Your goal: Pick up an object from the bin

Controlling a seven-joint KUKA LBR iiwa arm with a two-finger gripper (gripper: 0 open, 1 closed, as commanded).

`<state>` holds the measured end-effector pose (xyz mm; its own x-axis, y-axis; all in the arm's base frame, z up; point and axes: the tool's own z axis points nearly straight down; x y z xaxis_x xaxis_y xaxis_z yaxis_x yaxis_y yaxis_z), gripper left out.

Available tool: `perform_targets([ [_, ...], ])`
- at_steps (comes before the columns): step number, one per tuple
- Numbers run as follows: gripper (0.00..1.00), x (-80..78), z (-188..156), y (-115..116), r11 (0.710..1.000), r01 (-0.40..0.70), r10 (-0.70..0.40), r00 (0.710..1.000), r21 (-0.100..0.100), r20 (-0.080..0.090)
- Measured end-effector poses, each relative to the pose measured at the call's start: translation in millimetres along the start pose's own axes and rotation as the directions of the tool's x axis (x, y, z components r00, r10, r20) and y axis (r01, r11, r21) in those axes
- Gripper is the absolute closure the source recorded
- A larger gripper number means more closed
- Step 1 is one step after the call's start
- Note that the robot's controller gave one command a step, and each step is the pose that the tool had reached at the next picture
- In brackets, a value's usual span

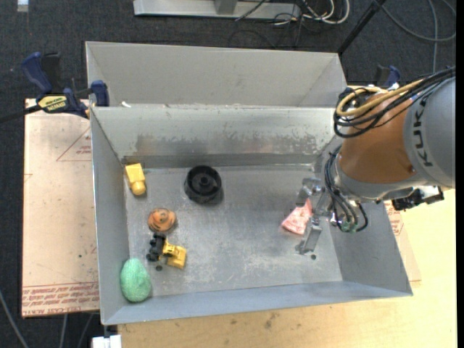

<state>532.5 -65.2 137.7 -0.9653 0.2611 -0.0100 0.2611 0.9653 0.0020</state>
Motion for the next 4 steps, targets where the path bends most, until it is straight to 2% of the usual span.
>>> perform_targets([
  [1, 0.0, 0.7, 34, 2, 0.984, -0.18, 0.181, 0.983, 0.004, -0.013],
  [2, 1.0, -9.0, 67, -8, 0.991, -0.136, 0.136, 0.991, 0.002, -0.007],
  [3, 1.0, -9.0, 67, -8, 0.991, -0.136, 0.136, 0.991, 0.002, -0.007],
  [4, 1.0, -9.0, 26, -17, 0.99, -0.141, 0.141, 0.99, 0.004, -0.017],
])
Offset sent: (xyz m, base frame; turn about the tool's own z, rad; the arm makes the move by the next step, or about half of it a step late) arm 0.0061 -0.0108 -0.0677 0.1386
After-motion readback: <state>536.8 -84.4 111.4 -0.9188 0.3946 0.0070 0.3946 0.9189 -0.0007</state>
